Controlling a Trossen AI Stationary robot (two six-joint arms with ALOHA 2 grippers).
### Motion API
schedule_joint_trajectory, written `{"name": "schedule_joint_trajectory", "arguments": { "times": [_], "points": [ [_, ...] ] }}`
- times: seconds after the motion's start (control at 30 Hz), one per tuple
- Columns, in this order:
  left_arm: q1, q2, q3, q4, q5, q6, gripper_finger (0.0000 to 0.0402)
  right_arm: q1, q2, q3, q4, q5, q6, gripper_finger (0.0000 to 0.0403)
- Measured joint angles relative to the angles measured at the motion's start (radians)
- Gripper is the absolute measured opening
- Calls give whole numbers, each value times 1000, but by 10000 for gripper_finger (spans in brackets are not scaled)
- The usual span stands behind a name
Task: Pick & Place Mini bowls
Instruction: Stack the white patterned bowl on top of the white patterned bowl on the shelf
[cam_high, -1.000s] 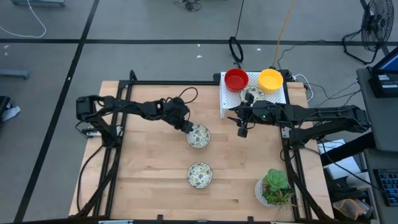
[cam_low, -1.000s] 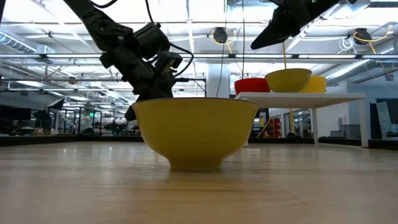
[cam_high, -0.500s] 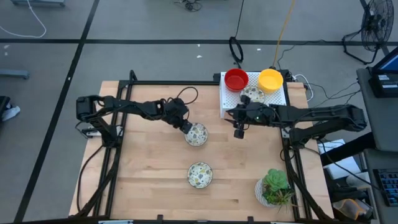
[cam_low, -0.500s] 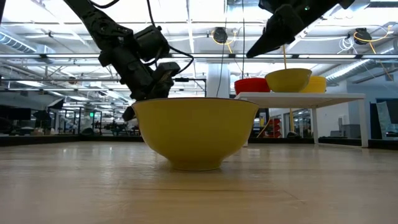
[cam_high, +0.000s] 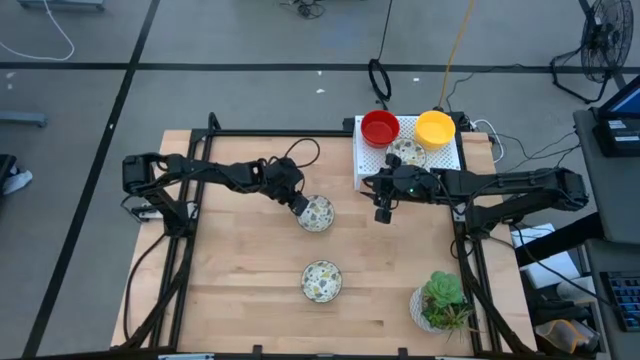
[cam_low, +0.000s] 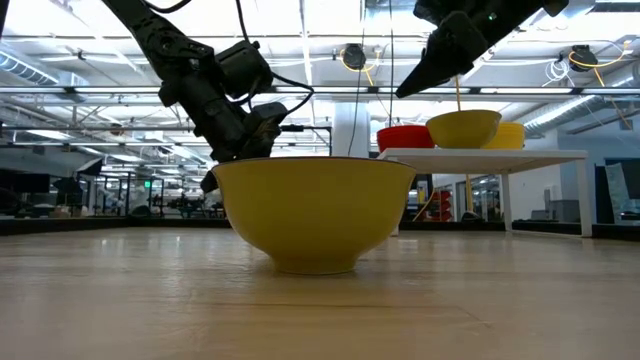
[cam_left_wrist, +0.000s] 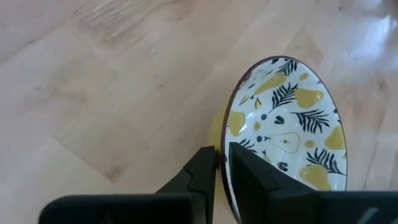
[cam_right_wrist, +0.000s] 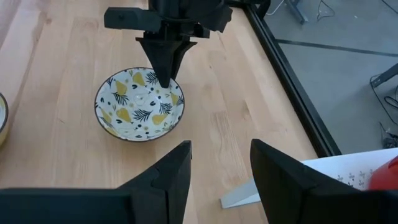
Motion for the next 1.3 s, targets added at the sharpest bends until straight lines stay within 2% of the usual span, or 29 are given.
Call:
{"name": "schedule_joint_trajectory", "arguments": {
  "times": [0.4,0.5,0.6,0.8,1.03,1.13,1.3],
  "points": [
    [1,0,0,-3,0,-82,47,0,0,0,0,-4,0,155],
    [1,0,0,-3,0,-90,47,0,0,0,0,-57,2,155],
    [1,0,0,-3,1,-41,47,1,0,0,0,-105,10,155],
    [-4,0,0,-3,7,27,46,0,0,0,0,-102,37,155],
    [-2,0,0,-3,2,-25,9,0,0,0,0,-102,53,155],
    [7,0,0,-3,-1,-44,36,0,0,0,0,-102,82,155],
    [28,0,0,0,-7,-45,132,0,0,0,0,-103,105,155]
  ]
}}
